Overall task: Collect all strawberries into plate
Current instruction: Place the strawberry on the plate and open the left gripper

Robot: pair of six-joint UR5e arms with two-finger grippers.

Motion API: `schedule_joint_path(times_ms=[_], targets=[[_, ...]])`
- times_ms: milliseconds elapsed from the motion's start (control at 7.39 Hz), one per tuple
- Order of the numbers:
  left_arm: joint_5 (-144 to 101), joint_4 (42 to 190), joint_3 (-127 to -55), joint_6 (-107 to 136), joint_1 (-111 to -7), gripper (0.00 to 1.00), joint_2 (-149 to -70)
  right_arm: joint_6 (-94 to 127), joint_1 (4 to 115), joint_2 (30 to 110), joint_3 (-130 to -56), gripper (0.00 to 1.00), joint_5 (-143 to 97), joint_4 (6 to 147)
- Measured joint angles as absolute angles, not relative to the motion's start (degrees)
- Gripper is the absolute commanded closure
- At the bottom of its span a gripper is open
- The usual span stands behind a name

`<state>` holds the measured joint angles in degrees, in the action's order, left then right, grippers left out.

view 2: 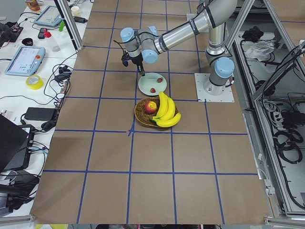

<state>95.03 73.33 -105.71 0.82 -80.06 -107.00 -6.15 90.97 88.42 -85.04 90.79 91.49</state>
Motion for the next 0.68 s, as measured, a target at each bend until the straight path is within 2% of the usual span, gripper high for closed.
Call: schedule_joint_path(times_ms=[270, 676], targets=[[95.28, 73.27, -106.01, 0.32, -78.54, 0.00, -106.51, -6.15, 90.97, 88.42, -85.07, 0.00, 90.76, 91.49], [98.13, 72.87, -101.32, 0.27, -75.58, 0.00, -106.02, -6.15, 90.99, 88.42, -85.08, 0.00, 90.75, 91.49]])
